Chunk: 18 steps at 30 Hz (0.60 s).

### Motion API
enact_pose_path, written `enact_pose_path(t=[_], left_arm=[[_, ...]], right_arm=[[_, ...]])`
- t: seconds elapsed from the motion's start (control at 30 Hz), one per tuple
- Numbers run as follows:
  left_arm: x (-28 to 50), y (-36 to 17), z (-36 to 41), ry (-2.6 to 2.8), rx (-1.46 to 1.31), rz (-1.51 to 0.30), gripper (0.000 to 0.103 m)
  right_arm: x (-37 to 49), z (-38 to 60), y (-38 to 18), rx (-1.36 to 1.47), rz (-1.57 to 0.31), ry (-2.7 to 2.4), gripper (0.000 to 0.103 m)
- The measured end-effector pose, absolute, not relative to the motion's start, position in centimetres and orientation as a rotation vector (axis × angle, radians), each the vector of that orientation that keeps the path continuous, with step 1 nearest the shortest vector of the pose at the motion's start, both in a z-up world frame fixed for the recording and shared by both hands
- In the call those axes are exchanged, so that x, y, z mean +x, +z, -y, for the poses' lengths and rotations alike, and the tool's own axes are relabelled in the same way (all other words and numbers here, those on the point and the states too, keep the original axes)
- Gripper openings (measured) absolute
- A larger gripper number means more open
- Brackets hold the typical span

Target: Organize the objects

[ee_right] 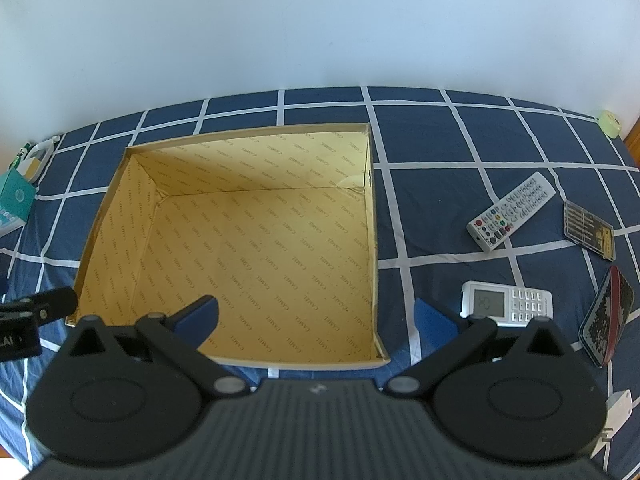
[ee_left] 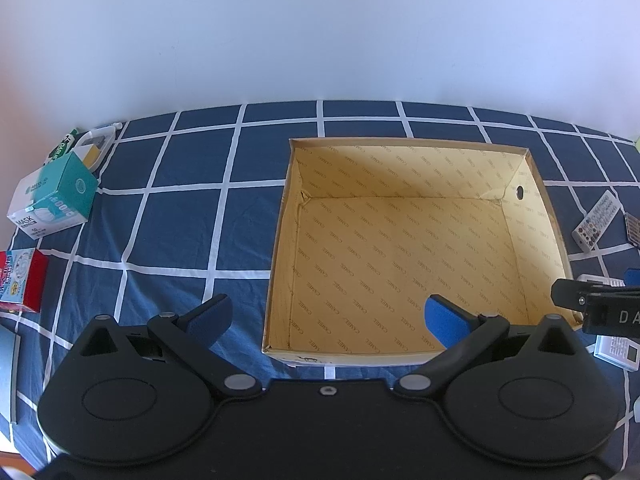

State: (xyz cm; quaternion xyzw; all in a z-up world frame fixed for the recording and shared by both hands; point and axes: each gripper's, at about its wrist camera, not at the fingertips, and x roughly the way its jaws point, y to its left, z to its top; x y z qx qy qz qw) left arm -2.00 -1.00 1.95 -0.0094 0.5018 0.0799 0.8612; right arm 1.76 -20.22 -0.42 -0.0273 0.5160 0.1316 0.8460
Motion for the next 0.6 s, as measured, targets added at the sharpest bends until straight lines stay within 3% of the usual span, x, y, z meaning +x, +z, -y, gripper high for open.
enact_pose_path(t=[0.6], left_arm=[[-2.45, 2.39, 0.87, 0.171, -0.025, -1.042, 0.103]], right_arm=[[1.55, 20.21, -0.32, -0.055, -1.088, 0.276, 0.103]])
